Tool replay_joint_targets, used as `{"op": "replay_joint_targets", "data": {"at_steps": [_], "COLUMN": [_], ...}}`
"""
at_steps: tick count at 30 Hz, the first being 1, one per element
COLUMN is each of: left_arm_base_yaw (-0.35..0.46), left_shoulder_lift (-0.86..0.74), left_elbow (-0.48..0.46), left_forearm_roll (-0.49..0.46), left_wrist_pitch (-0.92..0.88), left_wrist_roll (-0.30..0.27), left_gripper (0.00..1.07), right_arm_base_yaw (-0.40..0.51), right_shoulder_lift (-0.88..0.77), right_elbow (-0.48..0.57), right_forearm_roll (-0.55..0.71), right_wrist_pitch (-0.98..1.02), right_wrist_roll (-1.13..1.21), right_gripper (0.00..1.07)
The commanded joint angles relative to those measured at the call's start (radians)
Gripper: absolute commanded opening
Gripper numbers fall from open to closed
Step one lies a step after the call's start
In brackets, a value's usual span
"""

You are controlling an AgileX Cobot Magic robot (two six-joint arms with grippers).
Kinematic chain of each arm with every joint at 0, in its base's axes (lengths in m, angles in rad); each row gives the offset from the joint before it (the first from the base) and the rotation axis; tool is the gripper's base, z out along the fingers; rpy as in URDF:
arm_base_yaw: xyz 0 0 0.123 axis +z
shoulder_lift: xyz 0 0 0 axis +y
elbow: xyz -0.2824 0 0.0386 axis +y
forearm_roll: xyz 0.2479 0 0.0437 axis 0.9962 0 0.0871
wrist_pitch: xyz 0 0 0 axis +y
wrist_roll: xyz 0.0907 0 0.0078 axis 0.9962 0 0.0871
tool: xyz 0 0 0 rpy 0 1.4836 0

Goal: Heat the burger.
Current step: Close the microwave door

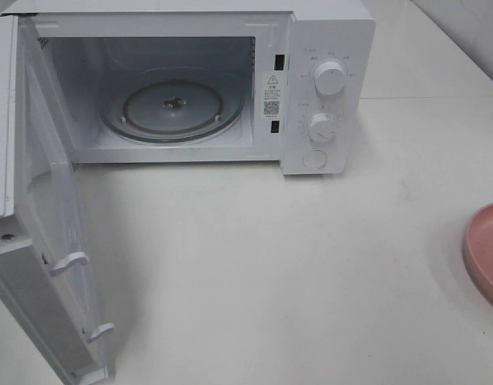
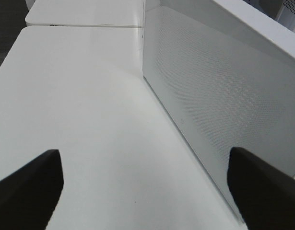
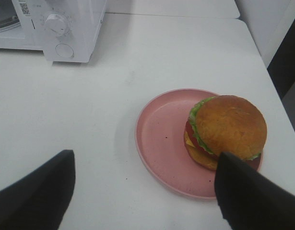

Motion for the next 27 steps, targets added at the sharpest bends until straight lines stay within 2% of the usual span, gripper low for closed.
{"op": "replay_joint_targets", "data": {"at_steps": [1,27], "left_arm_base_yaw": [-0.001,-0.001], "left_shoulder_lift": [-0.02,-0.019], "left_elbow": [0.004,0.004], "left_forearm_roll": [-0.01,-0.009], "left_wrist_pitch": [-0.012,-0.012], "left_wrist_roll": [-0.002,-0.002], "left_gripper": [0.87,0.87], "right_arm_base_yaw": [-0.013,-0.011], "right_shoulder_lift": [-0.024,-0.024], "right_elbow": [0.004,0.004], "right_forearm_roll": [0.001,0.002], "right_wrist_pitch": [-0.009,-0.009], "right_wrist_roll": [-0.012,-0.014], "right_gripper": [0.76,0.76]}}
